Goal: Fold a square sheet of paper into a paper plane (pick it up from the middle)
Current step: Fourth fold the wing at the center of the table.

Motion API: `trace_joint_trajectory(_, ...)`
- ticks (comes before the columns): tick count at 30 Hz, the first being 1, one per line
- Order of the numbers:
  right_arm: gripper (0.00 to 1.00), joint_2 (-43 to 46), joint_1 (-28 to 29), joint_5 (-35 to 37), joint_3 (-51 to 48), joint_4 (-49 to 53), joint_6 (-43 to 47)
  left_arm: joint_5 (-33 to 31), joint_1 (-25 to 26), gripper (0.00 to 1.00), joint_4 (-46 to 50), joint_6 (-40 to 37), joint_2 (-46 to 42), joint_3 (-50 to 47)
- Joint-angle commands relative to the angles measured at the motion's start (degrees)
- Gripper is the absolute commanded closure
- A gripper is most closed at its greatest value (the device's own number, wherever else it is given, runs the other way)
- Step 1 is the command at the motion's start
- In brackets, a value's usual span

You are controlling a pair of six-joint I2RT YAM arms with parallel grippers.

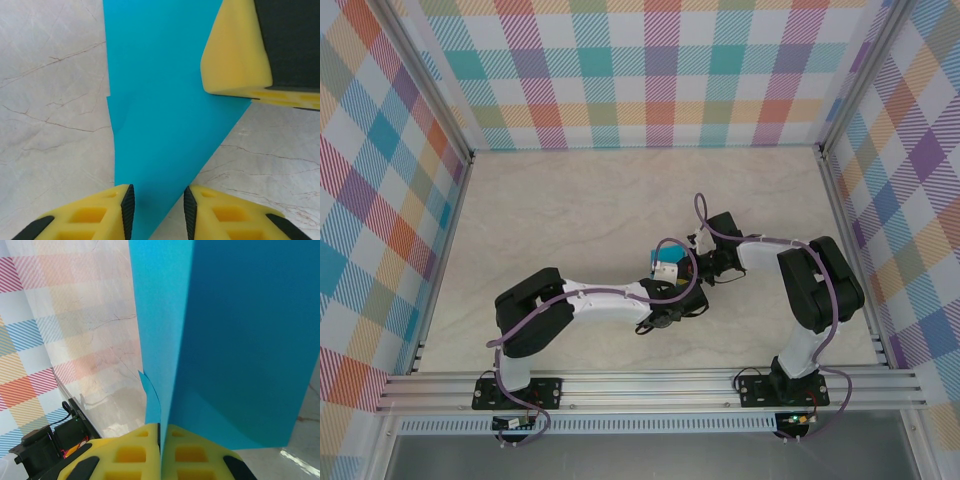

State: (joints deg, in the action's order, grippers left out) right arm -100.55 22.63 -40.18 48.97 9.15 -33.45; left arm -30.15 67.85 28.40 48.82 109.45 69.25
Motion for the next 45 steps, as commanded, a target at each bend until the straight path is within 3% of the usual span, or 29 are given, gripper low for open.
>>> trace_joint_trajectory(1, 0.96, 0.6, 0.4, -1.0, 1.1, 1.1, 0.1, -1.8, 0.8, 0.69, 1.4, 1.8, 1.5, 1.1)
trace_joint_trajectory(21, 0.96, 0.8, 0.4, -0.8, 1.2, 1.4, 0.1, -2.6, 0.9, 0.83, 1.8, 3.0, 1.5, 0.1)
trace_joint_trajectory(29, 0.93, 1.8, 0.4, -0.9, 1.5, 2.2, 0.2, -2.7, 0.9, 0.96, 1.2, 3.2, 0.9, -0.8)
trace_joint_trajectory(37, 0.80, 8.1, -2.2, -0.2, 2.2, 7.1, 2.2, -1.7, 0.6, 0.97, -4.1, 1.1, -3.1, -5.7)
trace_joint_trajectory(40, 0.66, 12.4, -3.5, 0.2, 2.4, 10.1, 3.9, 1.3, -0.4, 0.96, -10.1, -0.4, -6.0, -10.0)
trace_joint_trajectory(45, 0.58, 18.1, -4.6, 1.5, 2.0, 13.4, 5.4, 8.7, -2.8, 0.96, -21.5, -2.7, -10.2, -17.1)
